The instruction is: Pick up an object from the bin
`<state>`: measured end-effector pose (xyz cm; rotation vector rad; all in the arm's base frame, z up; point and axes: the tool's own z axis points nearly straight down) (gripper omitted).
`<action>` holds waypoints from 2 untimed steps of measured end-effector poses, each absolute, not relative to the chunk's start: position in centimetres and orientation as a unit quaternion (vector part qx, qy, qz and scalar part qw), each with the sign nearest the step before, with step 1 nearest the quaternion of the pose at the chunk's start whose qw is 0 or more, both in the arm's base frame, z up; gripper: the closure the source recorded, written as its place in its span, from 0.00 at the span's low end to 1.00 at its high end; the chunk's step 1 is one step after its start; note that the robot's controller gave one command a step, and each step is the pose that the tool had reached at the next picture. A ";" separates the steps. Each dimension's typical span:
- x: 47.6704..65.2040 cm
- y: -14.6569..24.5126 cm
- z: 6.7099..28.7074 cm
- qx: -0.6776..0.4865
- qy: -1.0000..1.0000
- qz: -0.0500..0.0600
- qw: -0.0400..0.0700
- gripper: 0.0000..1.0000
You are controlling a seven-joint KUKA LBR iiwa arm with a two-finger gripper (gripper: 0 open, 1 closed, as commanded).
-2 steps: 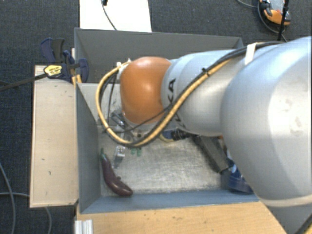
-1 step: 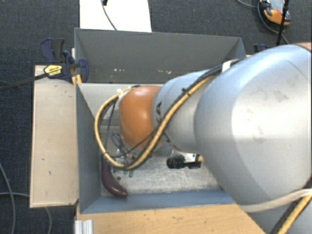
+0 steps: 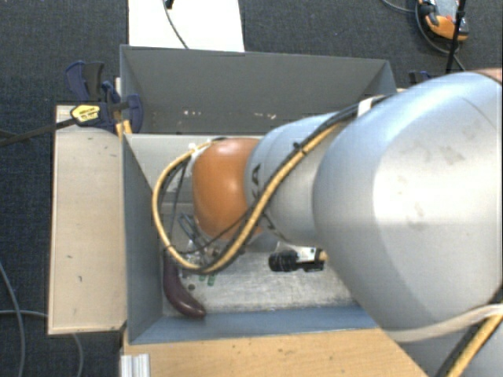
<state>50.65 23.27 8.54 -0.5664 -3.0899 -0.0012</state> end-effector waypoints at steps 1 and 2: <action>50.9 21.7 10.4 -0.157 -0.988 0.000 0.001 1.00; 53.4 22.0 11.8 -0.202 -0.979 0.000 -0.001 1.00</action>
Offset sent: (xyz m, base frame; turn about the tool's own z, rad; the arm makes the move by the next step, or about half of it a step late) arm 0.0492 0.0018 0.0421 0.1878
